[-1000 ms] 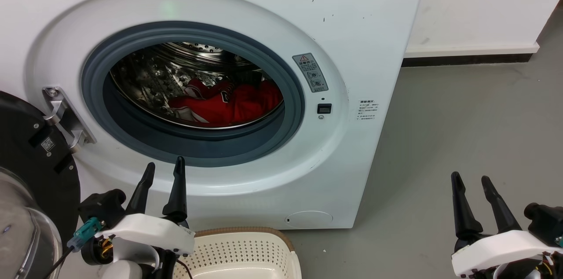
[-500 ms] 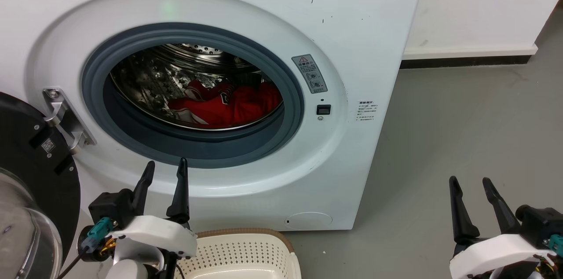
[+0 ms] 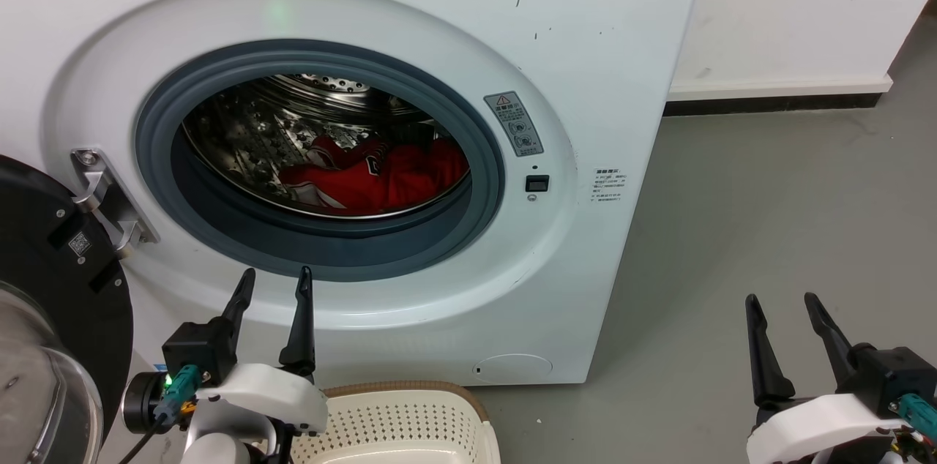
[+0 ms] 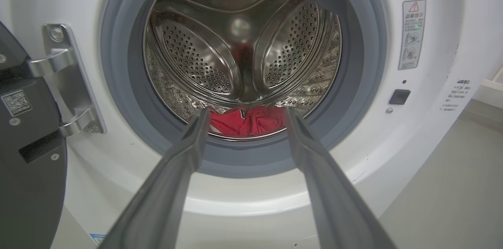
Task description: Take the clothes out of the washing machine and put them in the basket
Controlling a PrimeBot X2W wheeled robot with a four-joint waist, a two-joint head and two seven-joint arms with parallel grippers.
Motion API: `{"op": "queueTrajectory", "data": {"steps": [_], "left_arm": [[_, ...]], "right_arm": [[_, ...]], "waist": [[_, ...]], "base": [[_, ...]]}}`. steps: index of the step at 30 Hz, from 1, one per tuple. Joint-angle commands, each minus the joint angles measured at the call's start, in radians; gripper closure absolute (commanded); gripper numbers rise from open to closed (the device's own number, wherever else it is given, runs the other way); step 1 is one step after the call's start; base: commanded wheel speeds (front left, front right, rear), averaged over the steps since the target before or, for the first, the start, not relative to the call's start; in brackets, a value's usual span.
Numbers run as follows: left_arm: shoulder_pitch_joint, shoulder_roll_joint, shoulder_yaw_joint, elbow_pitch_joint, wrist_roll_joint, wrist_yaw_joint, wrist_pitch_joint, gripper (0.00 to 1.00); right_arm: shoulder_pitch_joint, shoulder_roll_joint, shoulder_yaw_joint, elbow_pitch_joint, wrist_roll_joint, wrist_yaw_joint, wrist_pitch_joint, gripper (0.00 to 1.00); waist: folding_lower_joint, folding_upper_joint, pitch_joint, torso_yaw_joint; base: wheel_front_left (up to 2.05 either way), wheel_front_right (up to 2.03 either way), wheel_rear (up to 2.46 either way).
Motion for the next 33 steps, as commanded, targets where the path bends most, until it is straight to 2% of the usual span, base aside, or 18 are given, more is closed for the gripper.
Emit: {"op": "queueTrajectory", "data": {"steps": [1,24,33], "left_arm": [[-0.018,0.005,0.000,-0.001,0.021,0.005,-0.011,0.00],[-0.021,-0.001,0.014,0.036,0.158,0.011,-0.052,0.00],[-0.016,-0.010,0.023,0.055,0.138,0.005,-0.050,0.00]], "right_arm": [[0.004,-0.005,0.000,-0.014,-0.020,0.002,-0.004,0.00],[0.023,-0.005,0.007,-0.057,-0.122,0.002,-0.021,0.00],[0.010,-0.005,0.007,-0.038,-0.089,0.002,-0.026,0.00]], "waist": [[0.0000,-0.0001,0.000,-0.001],[0.0000,-0.0001,-0.004,-0.003],[0.0000,-0.0001,-0.004,-0.005]], "base": [[0.00,0.00,0.00],[0.00,0.00,0.00],[0.00,0.00,0.00]]}}
